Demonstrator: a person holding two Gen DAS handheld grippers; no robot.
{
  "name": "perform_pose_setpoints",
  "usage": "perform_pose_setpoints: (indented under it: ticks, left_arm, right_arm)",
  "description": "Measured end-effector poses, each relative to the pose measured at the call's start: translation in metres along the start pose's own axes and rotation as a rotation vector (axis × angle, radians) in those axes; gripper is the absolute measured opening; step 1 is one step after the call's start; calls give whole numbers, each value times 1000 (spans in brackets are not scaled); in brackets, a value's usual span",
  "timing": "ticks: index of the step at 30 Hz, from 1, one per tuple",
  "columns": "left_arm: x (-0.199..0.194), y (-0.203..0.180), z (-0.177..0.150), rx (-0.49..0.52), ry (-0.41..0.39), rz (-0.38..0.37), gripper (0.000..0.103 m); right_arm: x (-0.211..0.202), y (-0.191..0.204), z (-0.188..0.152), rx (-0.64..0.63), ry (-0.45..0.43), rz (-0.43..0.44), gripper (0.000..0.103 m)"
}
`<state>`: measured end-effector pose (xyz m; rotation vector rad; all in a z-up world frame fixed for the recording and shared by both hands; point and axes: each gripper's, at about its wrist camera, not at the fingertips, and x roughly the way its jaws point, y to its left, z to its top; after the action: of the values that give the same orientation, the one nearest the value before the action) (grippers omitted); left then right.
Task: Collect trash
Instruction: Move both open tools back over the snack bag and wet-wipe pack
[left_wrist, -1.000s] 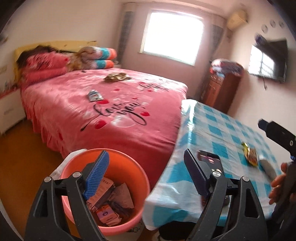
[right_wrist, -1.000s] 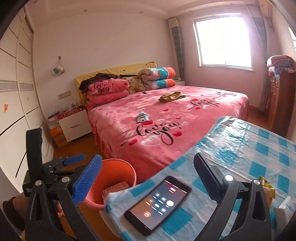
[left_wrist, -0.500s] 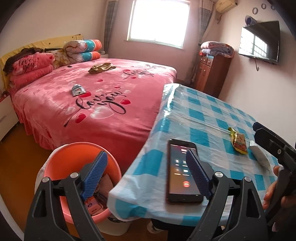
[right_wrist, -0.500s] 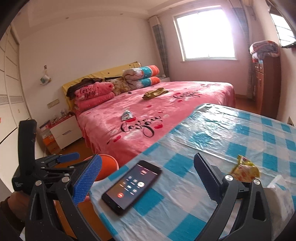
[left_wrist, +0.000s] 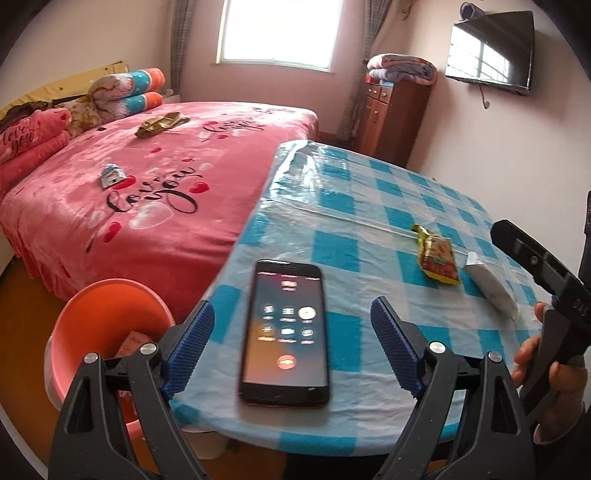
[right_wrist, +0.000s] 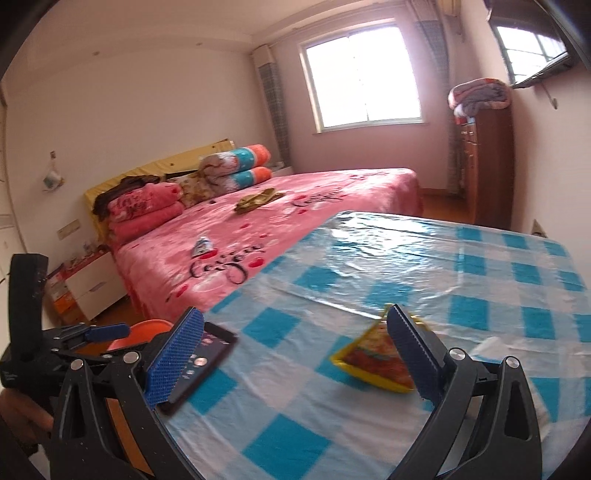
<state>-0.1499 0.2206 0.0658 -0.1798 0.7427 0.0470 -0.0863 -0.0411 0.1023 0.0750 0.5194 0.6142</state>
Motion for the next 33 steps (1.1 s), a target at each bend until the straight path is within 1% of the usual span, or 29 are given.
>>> perform_pose_setpoints:
  ticks: [7, 10, 13, 18, 20, 26, 31, 33]
  left_arm:
    - [7, -25, 5, 28, 22, -25, 87]
    - [8, -33, 5, 41, 25, -10, 87]
    - [12, -40, 7, 44, 42, -6, 87]
    - [15, -55, 8, 65, 56, -12, 88]
    - [19, -64, 8, 76, 72, -14, 89]
    - [31, -93, 7, 131, 102, -19, 89]
    - [45, -120, 6, 191, 128, -22, 89]
    - [50, -128, 6, 208, 130, -27, 89]
  right_arm:
    - [-8, -30, -2, 10, -5, -76, 98]
    - [-6, -39, -5, 18, 17, -102, 98]
    - [-5, -52, -8, 47, 41, -109, 98]
    - [-13, -76, -11, 77, 54, -154, 98]
    - [-16, -87, -12, 103, 55, -155, 98]
    - [-19, -127, -17, 214, 96, -133, 98]
    - [-21, -150, -20, 252, 126, -123, 98]
    - [-20, -161, -22, 272, 152, -123, 98]
